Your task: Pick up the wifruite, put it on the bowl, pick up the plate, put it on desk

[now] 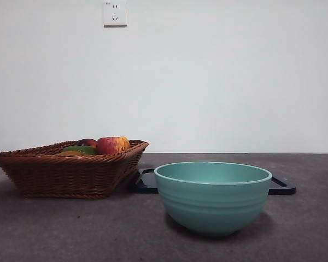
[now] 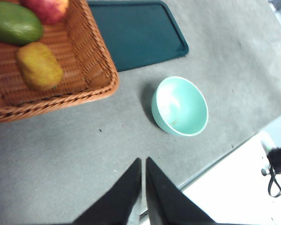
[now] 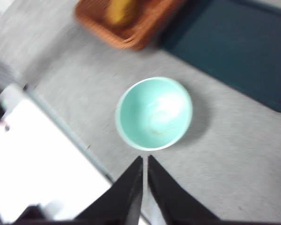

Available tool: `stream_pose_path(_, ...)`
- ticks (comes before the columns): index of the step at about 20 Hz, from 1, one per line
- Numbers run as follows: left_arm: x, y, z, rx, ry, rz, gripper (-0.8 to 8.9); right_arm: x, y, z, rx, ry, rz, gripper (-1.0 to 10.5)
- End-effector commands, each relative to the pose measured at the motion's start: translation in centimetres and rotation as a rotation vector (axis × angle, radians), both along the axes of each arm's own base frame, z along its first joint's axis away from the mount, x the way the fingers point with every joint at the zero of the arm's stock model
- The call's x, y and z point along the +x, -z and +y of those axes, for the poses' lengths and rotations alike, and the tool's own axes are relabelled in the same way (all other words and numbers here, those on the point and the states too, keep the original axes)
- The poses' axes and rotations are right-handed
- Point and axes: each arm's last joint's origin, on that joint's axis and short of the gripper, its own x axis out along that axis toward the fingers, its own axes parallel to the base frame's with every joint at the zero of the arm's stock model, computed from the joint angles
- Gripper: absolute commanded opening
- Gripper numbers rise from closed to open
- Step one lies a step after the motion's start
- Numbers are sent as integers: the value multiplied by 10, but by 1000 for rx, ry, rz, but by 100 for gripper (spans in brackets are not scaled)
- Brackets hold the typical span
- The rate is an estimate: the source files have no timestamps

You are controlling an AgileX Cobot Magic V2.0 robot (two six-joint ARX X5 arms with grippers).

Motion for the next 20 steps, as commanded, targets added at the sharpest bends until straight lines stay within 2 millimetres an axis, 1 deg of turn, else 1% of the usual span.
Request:
stream_pose_path(1,0,-7,-1,4,27,-39,12,-1,-4,5,-1,-51,-22,6)
stream_pose_path(2,0,-7,-1,4,27,-38,14,-1,-4,6,-1,-58,-22,6)
stream_pose_path(3,0,-7,-1,3,26,-36,40,-1,-4,6,0,-60,-21,7)
stream_pose_path(4,0,-7,-1,0,21,-31,95,-1,-4,6,1,-57,-18,8)
stream_pose_path(5,0,-7,-1,-2,19,-29,176,-1,-4,6,2,-55,-15,33)
stream_pose_path(6,0,-7,-1,-1,19,-30,294,-1,-4,6,5,-48,-9,133)
stream_pose_path(7,0,-7,-1,-2,19,-29,379,-1,-4,6,9,-41,-3,247)
stream_pose_path(8,0,-7,-1,-1,19,-30,436,-1,-4,6,10,-40,-2,362)
stream_pose_path(9,0,-7,-1,-3,18,-28,439,-1,-4,6,10,-40,-2,388)
stream_pose_path(13,1,-7,-1,-12,6,-22,438,-1,-4,6,10,-40,-3,388)
stream_pose_path(15,5,-8,-2,-31,-16,-25,437,-1,-4,6,10,-40,-3,388)
stream_pose_path(17,11,-9,-4,-39,-32,-33,434,-1,-4,6,10,-40,-3,388)
stream_pose_path(20,26,-8,-9,-35,-52,-25,425,-1,-4,6,10,-40,-3,388)
